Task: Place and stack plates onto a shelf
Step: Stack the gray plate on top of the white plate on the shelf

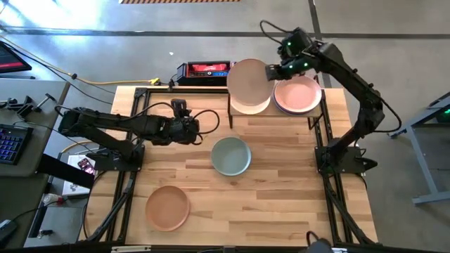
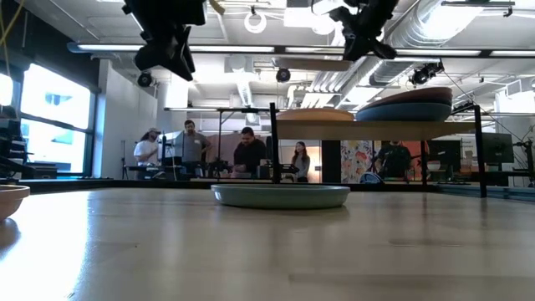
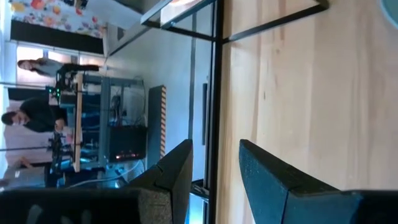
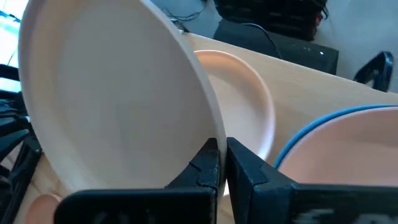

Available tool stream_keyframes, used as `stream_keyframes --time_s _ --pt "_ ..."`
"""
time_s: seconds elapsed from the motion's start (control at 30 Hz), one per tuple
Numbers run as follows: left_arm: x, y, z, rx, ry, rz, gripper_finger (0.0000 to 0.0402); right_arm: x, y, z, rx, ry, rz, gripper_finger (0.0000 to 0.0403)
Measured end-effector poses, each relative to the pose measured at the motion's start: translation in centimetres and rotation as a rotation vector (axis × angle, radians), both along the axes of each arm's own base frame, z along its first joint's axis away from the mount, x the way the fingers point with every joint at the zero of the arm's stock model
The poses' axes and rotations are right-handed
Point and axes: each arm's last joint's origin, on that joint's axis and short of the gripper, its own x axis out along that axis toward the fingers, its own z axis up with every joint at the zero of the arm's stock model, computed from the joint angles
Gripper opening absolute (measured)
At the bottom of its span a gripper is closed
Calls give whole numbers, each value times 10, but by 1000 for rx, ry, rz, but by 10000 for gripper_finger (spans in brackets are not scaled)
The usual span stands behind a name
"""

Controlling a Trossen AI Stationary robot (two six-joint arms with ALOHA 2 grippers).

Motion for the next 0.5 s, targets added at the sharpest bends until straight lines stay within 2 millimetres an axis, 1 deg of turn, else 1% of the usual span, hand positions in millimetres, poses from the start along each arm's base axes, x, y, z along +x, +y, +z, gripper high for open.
stream_keyframes --time_s 0.13,0.23,0.5 --pt "0 6 0 0 -3 23 120 -10 -8 -2 12 18 -16 0" --pt "0 10 0 -1 -4 40 119 -12 -13 -10 35 22 -11 0" --pt "-1 18 0 -10 -24 87 119 -8 -20 -37 59 39 -7 0"
